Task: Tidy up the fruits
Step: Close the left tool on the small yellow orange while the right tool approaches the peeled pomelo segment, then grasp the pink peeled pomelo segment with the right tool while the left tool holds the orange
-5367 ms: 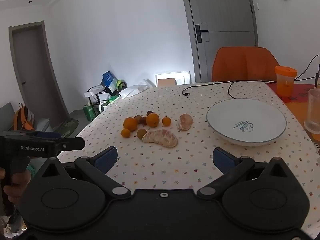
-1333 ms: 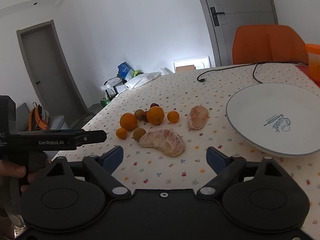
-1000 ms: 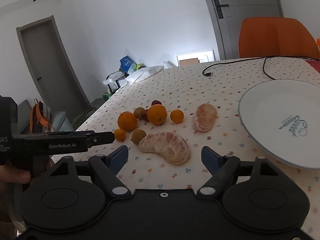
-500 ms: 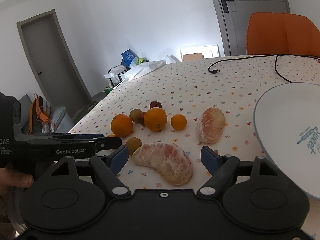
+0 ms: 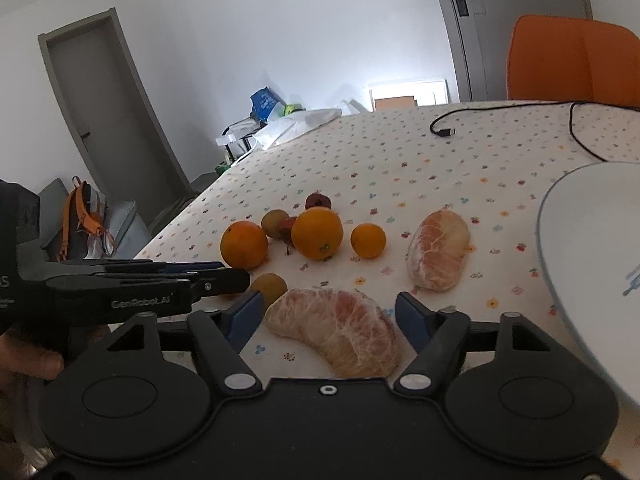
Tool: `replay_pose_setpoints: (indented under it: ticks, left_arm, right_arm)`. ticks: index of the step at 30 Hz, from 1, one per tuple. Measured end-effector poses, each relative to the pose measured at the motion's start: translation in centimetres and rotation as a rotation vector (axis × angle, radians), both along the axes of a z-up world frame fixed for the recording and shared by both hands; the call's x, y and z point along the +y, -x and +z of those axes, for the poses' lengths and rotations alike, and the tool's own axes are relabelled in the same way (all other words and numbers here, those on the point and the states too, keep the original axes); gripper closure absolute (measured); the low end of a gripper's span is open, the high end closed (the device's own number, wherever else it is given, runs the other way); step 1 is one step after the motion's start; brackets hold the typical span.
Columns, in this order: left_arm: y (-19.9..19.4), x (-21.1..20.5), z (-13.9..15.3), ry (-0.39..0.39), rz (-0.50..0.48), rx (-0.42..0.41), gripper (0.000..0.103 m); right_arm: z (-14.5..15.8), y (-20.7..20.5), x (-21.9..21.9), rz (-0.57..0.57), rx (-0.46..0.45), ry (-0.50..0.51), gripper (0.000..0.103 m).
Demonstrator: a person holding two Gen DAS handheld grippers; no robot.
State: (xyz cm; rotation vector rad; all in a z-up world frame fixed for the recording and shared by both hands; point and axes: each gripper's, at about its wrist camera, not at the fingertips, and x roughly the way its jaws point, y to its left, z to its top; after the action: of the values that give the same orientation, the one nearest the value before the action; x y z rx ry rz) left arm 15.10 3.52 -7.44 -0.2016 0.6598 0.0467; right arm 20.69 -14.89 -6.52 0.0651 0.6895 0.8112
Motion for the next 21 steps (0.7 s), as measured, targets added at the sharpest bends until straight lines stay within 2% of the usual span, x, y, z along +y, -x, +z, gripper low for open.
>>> replay_pose_setpoints:
  ticks: [12, 16, 21]
  left_arm:
    - [1.5, 0.1, 0.2, -0.002, 0.018, 0.005, 0.075]
    - [2.0, 0.4, 0.2, -0.001, 0.025, 0.006, 0.075]
    - [2.3, 0.8, 0.5, 0.001, 0.038, 0.002, 0.075]
  right_arm:
    - [-0.4, 1.8, -0.3, 0.017, -0.020, 0.019, 0.034]
    - [-0.4, 2.4, -1.0, 0.022, 0.007, -0.020, 0.034]
    - [-0.5, 2.1, -0.4, 0.031, -0.028, 0.011, 0.034]
